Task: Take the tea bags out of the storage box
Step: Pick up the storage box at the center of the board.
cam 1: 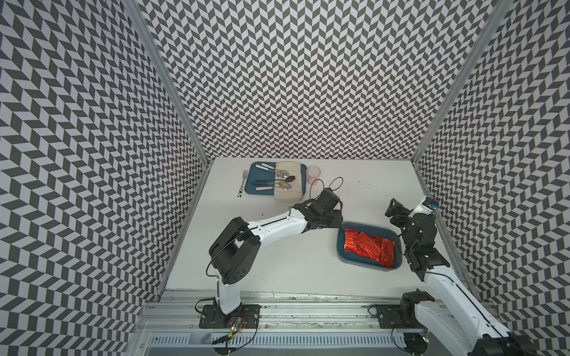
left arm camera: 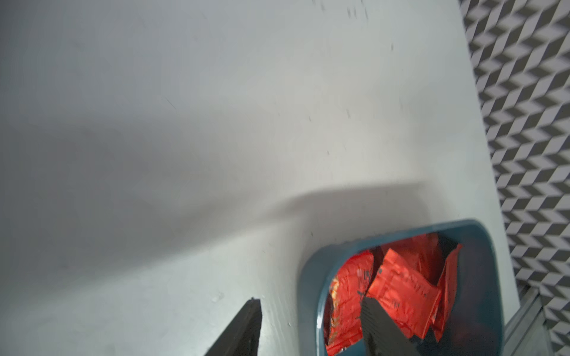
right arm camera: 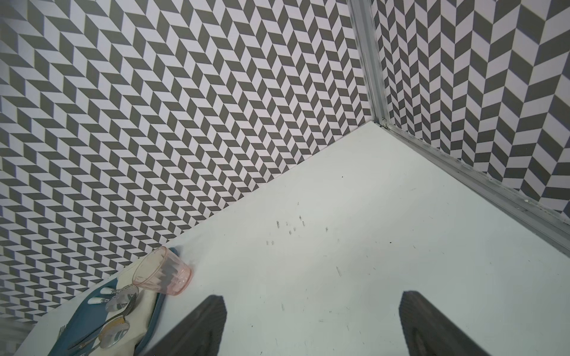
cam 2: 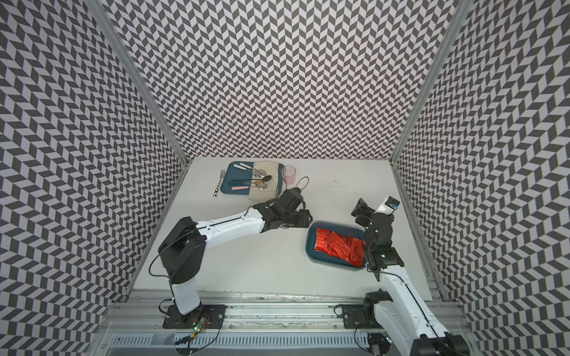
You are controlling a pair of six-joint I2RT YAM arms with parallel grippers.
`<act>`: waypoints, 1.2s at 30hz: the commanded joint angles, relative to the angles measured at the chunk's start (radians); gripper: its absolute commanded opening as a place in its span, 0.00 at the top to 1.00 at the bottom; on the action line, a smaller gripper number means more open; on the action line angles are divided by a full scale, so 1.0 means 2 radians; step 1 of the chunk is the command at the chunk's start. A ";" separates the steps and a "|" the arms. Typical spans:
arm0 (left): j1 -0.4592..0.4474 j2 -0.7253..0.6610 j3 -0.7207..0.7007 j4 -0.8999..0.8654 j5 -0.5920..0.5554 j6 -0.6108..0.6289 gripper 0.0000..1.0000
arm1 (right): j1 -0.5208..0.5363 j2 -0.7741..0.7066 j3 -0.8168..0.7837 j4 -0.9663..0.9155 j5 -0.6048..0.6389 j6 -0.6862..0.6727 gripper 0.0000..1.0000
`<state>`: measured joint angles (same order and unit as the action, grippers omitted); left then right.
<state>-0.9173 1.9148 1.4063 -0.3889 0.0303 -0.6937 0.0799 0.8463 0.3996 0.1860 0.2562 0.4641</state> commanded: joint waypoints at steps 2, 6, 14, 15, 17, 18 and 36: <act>-0.013 0.049 0.049 -0.083 -0.010 0.010 0.47 | -0.002 0.000 0.010 0.003 -0.012 0.002 0.08; -0.026 0.088 0.085 -0.106 -0.021 0.015 0.53 | -0.003 -0.006 0.011 -0.002 -0.013 0.001 0.08; -0.027 0.079 0.078 -0.134 -0.064 0.018 0.73 | -0.002 -0.007 0.004 0.001 -0.017 0.003 0.08; -0.027 0.077 0.078 -0.140 -0.070 0.019 0.78 | -0.002 -0.006 0.005 0.000 -0.018 0.003 0.08; -0.027 0.072 0.076 -0.149 -0.080 0.022 0.86 | -0.002 -0.005 0.006 -0.002 -0.020 0.001 0.08; -0.026 0.069 0.075 -0.156 -0.082 0.025 0.92 | -0.002 -0.004 0.007 0.000 -0.021 0.001 0.09; 0.183 -0.230 -0.099 -0.275 -0.092 0.137 1.00 | 0.176 0.142 0.232 -0.085 -0.381 0.045 0.26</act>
<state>-0.5785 1.4944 1.2282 -0.8440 -0.1463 -0.4908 0.3130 1.0767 0.7925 0.0349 -0.3542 0.5255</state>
